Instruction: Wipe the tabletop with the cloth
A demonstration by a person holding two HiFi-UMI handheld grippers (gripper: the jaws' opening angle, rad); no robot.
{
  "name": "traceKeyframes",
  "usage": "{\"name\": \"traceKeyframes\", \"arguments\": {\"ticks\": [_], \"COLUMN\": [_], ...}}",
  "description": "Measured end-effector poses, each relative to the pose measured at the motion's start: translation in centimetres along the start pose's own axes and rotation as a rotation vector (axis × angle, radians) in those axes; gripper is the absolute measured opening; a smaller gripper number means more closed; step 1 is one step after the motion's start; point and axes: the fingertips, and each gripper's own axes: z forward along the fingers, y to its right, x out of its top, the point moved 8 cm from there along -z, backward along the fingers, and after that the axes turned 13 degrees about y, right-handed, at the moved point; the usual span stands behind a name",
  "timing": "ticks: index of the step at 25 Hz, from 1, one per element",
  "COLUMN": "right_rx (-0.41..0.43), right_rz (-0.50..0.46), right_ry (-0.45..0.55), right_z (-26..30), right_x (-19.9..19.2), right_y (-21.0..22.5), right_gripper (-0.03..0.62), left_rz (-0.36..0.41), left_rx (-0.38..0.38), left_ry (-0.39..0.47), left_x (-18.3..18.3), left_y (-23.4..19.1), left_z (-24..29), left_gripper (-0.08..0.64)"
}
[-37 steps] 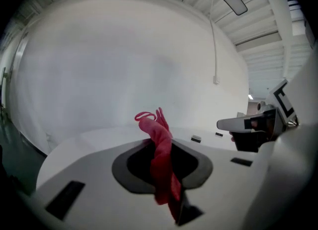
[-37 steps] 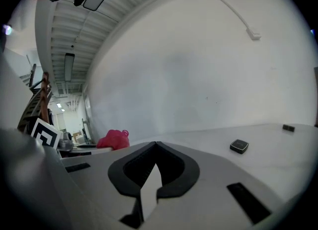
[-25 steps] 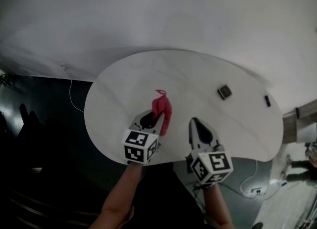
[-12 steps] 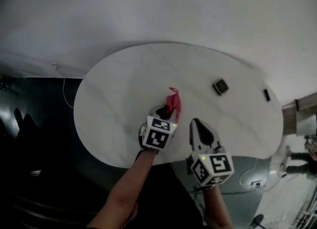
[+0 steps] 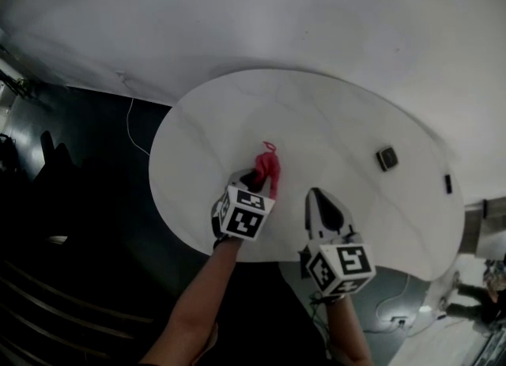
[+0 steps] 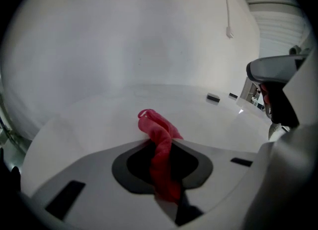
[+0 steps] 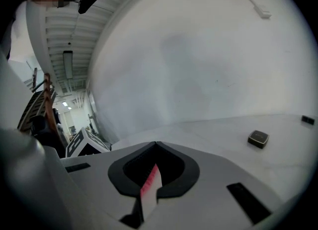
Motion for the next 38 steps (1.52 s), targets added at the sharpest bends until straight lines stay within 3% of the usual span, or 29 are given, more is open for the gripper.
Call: {"name": "traceKeyframes", "arguments": {"ticks": [5, 14, 18, 23, 25, 28, 34, 38], "right_rx": [0.118, 0.289, 0.313, 0.295, 0.263, 0.205, 0.058, -0.060], "right_rz": [-0.005, -0.029, -0.033, -0.040, -0.034, -0.023, -0.007, 0.004], "right_ry": [-0.035, -0.071, -0.073, -0.056, -0.046, -0.026, 0.015, 0.038], "right_z": [2.6, 5.4, 5.4, 4.3, 3.6, 2.3, -1.4, -4.3], "right_x": [-1.1, -1.9, -1.8, -1.2, -1.0, -0.5, 0.5, 0.8], "right_y": [-4.2, -10.7, -11.7, -10.8, -9.7, -7.8, -3.5, -0.5], "right_gripper": [0.003, 0.003, 0.003, 0.003, 0.003, 0.003, 0.003, 0.003], "left_rz": [-0.047, -0.212, -0.257, -0.255, -0.238, -0.205, -0.187, -0.189], "left_rx": [0.133, 0.413, 0.518, 0.612, 0.583, 0.473, 0.186, -0.034], "left_ry": [0.012, 0.010, -0.010, -0.016, 0.010, 0.055, 0.127, 0.102], "left_x": [-2.4, -7.5, -8.9, -8.5, -7.1, -4.3, 0.7, 2.1], "left_y": [-5.5, -14.4, -16.7, -17.9, -17.0, -14.3, -6.5, 0.4], "left_z": [-4.9, -15.0, -18.4, -21.8, -21.9, -19.8, -12.5, -7.4], "left_gripper": [0.066, 0.066, 0.066, 0.066, 0.066, 0.066, 0.066, 0.066]}}
